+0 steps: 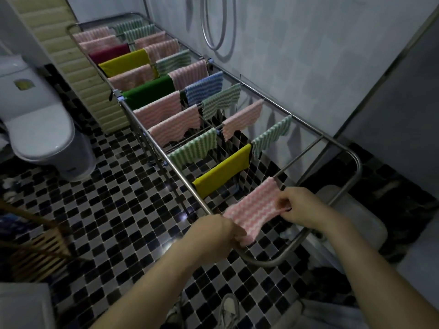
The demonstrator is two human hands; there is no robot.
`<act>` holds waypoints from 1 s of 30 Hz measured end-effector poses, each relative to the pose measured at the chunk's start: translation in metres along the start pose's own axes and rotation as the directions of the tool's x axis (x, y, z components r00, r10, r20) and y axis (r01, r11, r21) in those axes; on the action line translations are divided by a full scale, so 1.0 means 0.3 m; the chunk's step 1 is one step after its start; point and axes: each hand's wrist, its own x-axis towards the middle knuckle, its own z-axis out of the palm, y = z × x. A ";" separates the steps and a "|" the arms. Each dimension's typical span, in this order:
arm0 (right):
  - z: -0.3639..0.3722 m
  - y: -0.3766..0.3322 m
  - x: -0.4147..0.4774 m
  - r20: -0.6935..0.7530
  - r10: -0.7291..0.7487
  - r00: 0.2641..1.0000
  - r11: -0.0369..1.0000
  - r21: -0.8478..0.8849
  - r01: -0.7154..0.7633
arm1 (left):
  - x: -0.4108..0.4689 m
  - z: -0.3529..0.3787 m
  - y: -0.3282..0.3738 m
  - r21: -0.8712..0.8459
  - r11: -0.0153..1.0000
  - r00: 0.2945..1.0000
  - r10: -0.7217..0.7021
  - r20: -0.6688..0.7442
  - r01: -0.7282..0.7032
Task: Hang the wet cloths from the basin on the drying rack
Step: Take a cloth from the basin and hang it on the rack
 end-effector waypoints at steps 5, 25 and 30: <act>-0.004 0.008 0.024 -0.062 0.105 0.992 0.973 0.215 -0.090 | 0.009 -0.024 -0.023 -0.168 0.977 0.963 -0.167 -0.210 0.133; 0.047 -0.048 0.156 -0.431 0.406 0.806 0.894 0.369 -0.253 | 0.054 0.030 -0.058 -0.146 0.909 0.881 -0.415 -0.225 0.391; 0.055 -0.044 0.153 -0.461 0.350 0.816 0.920 0.333 -0.207 | 0.057 0.025 -0.060 -0.137 0.917 0.896 -0.395 -0.203 0.374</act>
